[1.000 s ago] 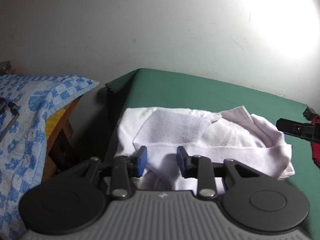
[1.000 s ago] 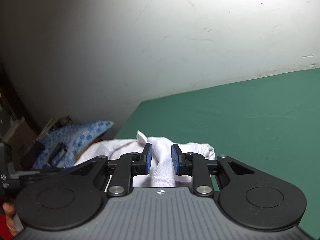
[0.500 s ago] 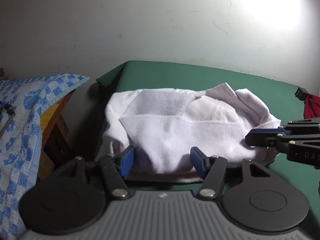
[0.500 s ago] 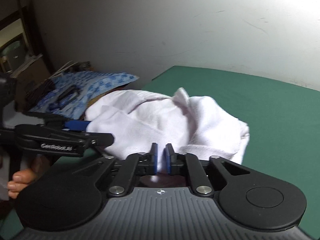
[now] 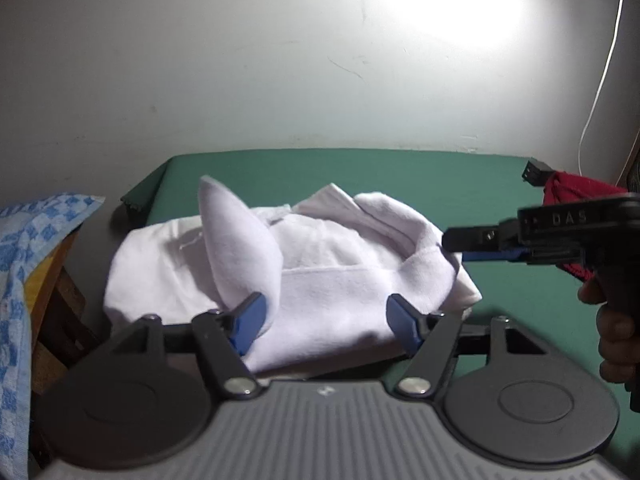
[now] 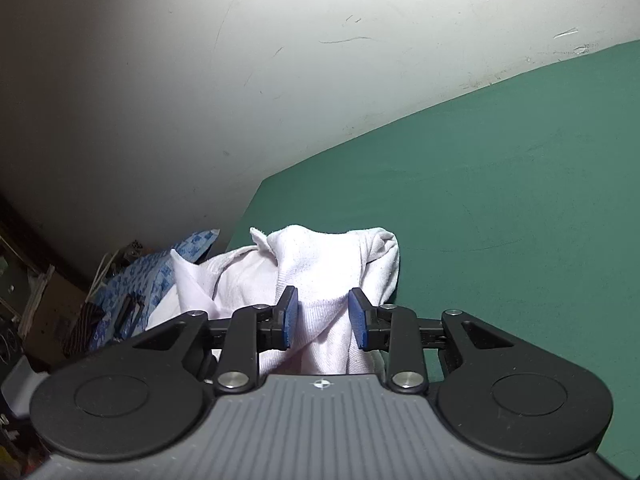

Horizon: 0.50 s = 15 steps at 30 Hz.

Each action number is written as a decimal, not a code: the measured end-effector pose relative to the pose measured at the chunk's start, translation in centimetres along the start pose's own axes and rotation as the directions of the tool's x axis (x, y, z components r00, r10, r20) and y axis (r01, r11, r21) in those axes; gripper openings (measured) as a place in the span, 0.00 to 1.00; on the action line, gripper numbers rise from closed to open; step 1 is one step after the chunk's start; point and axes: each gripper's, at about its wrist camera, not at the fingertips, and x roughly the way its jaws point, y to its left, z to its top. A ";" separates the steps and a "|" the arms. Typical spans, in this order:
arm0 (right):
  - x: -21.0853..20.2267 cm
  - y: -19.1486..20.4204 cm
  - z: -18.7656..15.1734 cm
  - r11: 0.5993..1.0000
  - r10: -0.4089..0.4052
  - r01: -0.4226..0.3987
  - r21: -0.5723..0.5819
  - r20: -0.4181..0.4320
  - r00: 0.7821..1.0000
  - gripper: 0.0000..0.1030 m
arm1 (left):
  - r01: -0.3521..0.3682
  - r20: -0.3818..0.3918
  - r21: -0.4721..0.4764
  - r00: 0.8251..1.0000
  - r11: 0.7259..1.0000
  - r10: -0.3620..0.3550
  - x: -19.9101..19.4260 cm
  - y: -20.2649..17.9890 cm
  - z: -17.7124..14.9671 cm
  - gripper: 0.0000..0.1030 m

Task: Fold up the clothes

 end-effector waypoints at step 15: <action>-0.7 5.3 -1.7 0.953 -0.070 0.095 -0.287 0.095 0.993 0.22 | 0.105 0.099 -0.023 0.990 0.994 -0.102 -4.2 0.6 0.5 0.71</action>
